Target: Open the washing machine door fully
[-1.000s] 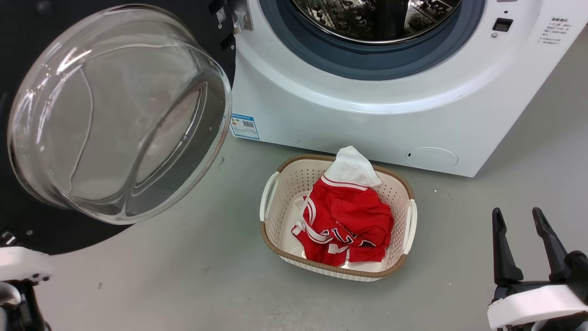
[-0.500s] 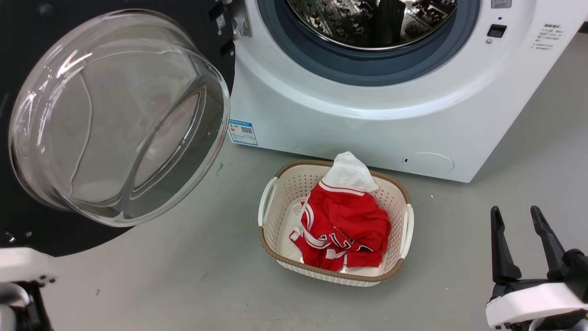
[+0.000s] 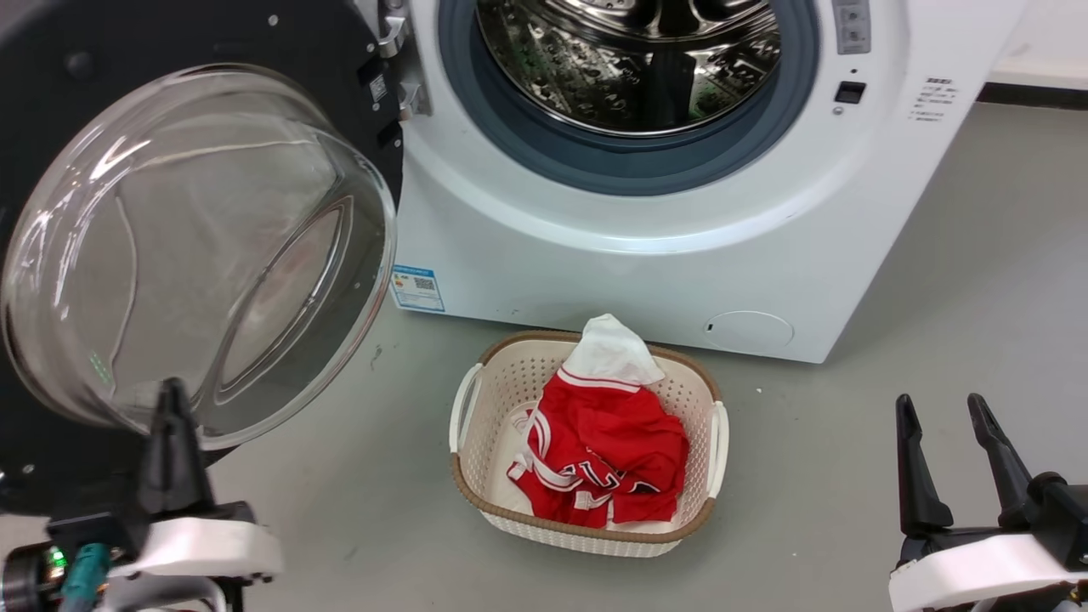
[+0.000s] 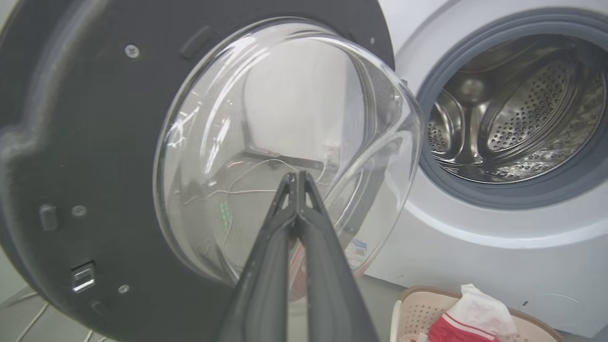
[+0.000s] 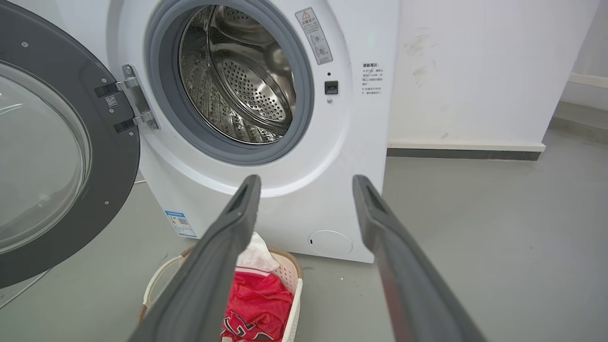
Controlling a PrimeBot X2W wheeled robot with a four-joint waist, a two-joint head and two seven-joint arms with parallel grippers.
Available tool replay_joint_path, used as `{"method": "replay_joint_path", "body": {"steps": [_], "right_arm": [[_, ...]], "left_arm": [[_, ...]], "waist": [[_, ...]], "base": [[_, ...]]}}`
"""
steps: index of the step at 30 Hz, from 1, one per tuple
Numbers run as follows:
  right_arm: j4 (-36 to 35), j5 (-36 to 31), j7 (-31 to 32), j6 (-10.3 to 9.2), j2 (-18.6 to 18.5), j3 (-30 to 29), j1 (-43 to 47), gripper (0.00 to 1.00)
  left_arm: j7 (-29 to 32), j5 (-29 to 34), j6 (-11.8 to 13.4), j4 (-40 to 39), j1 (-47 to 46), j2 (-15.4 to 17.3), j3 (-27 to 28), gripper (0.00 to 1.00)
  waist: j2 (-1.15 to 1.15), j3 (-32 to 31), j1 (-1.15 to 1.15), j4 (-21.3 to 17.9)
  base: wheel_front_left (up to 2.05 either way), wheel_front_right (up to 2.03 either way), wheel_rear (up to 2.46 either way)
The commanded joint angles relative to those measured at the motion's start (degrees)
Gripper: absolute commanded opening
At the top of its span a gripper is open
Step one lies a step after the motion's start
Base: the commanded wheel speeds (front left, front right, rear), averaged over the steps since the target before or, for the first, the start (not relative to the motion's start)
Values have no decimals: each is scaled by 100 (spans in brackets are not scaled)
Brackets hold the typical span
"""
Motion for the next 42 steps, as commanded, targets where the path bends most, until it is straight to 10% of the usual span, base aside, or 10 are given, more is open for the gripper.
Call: {"method": "replay_joint_path", "body": {"steps": [1,17,21,23,24,42], "right_arm": [[16,-20,-11,-4,8,13,18,100],[21,-171,36,-3,8,39,32,100],[48,-178,32,-4,8,42,10,100],[76,-170,19,-3,8,71,-26,100],[126,-154,-15,-4,8,107,-75,100],[246,-174,-71,-4,8,148,-117,100]], "left_arm": [[22,25,-57,-7,-46,-27,-77,0],[2,316,-603,554,-626,-519,-1245,0],[-6,333,-584,656,-634,-594,-1281,46],[-17,337,-568,679,-614,-606,-1273,96],[-26,367,-556,713,-574,-605,-1276,100],[-51,420,-545,769,-540,-708,-1159,100]], "waist": [[0,-79,0,-99],[0,-371,0,-838],[0,-387,0,-875],[0,-384,0,-879],[0,-384,0,-860],[0,-382,0,-809]], "base": [[0,0,0],[0,0,0],[0,0,0],[0,0,0],[0,0,0],[0,0,0]]}}
